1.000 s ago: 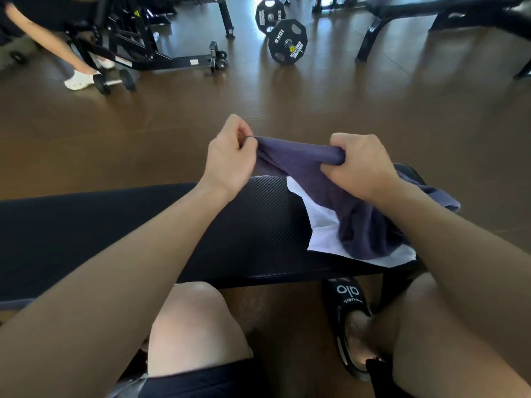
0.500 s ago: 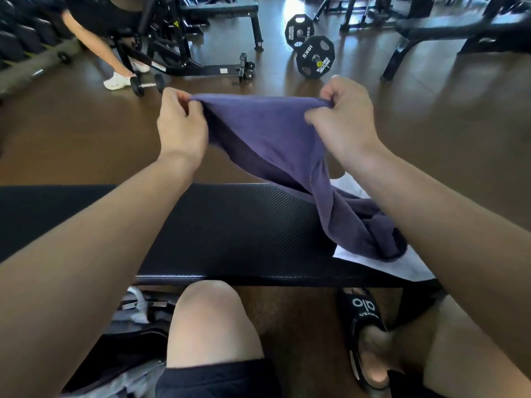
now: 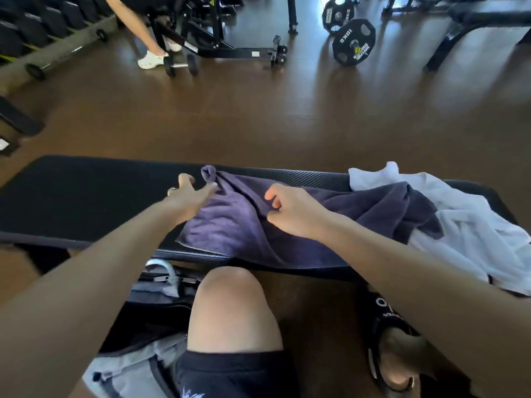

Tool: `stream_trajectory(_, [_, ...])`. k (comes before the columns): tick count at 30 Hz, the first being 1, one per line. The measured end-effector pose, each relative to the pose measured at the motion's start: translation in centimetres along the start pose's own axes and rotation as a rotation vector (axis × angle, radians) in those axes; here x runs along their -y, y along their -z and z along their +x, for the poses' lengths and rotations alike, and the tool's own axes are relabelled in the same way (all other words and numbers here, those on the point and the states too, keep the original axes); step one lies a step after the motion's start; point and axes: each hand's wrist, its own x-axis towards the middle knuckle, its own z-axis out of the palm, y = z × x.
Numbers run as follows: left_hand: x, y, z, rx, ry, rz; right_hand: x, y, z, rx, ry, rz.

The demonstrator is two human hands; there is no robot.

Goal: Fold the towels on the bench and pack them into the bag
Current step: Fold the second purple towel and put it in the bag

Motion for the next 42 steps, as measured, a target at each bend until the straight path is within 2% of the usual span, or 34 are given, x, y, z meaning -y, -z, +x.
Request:
stream_trajectory(3, [0.0,-1.6,-0.8,0.054,-0.092,0.066,-1.2,-1.3,0.0,0.032,0.028,-0.014])
stream_trajectory(6, [0.6,-1.9,-0.9,0.05,-0.204,0.18,-1.3,-3.3,0.5,-0.009,0.163,-0.152])
stream_trajectory(11, [3.0,-2.2,-0.4,-0.031,-0.365,0.332,-0.7,-5.4,1.8,-0.132,0.226,-0.384])
stream_trajectory(15, [5.3,-2.9,0.0,-0.197,-0.454,0.666,0.2,-6.9,3.1,-0.117,0.266,-0.379])
stream_trajectory(22, [9.1,0.0,0.8,-0.287,-0.322,0.792,2.2,-9.4,4.5,0.009,0.331,-0.405])
stream_trajectory(29, [9.5,2.4,0.9,-0.227,-0.107,0.934,3.2,-10.6,5.5,0.058,0.365,-0.425])
stream_trajectory(31, [8.6,2.3,0.7,-0.231,-0.171,0.916,3.0,-10.6,5.6,0.062,0.364,-0.413])
stream_trajectory(34, [6.5,0.7,0.1,-0.149,-0.374,0.679,2.8,-10.2,6.0,0.017,0.359,-0.331])
stream_trajectory(36, [5.5,-1.0,0.0,-0.074,-0.447,0.566,2.4,-9.8,6.3,-0.06,0.352,-0.324])
stream_trajectory(38, [5.6,-2.2,0.4,-0.012,-0.43,0.534,1.7,-9.4,6.3,-0.094,0.336,-0.376])
stream_trajectory(42, [7.8,-2.4,1.1,0.041,-0.426,0.608,1.0,-9.5,5.2,0.009,0.332,-0.449])
